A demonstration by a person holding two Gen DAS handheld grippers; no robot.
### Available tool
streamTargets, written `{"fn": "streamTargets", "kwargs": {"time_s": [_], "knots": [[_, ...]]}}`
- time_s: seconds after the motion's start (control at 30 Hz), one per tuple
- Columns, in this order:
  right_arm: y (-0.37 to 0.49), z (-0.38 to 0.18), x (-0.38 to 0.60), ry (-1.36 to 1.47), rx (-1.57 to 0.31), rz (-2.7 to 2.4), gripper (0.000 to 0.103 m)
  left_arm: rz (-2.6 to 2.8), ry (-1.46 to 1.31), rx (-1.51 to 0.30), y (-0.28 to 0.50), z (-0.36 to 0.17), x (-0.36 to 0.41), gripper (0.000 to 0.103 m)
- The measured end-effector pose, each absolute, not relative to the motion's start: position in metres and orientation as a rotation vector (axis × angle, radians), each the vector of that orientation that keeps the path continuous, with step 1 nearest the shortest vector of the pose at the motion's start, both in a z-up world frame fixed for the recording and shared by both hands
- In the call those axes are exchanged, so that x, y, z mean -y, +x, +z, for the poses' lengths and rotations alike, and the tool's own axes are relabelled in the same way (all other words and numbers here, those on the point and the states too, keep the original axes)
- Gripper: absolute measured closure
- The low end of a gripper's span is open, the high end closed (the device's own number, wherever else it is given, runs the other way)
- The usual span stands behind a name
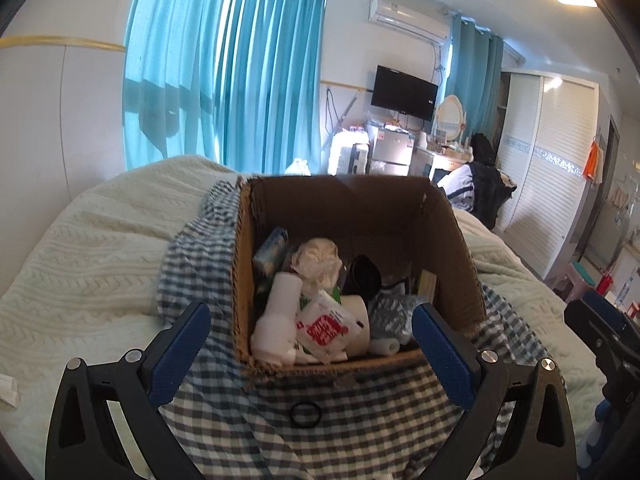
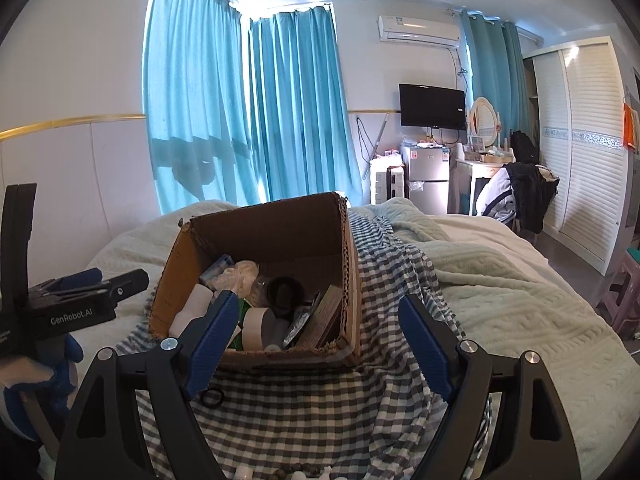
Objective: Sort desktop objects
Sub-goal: 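Move both open tools back toward the ring and figurine on the cloth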
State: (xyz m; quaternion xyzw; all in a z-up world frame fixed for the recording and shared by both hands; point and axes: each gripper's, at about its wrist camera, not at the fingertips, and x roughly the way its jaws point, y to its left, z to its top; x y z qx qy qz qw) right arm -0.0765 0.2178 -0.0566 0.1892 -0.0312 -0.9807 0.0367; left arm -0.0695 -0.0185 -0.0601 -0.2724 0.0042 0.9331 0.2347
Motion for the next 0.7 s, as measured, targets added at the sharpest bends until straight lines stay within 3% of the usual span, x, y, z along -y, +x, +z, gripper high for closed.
{"fn": "streamTargets", "kwargs": {"time_s": [0.7], "knots": [[-0.068, -0.116, -0.205, 0.901, -0.049, -2.911, 0.022, 2.470, -0.892, -0.215, -0.050, -0.141, -0.010, 0.002]]}}
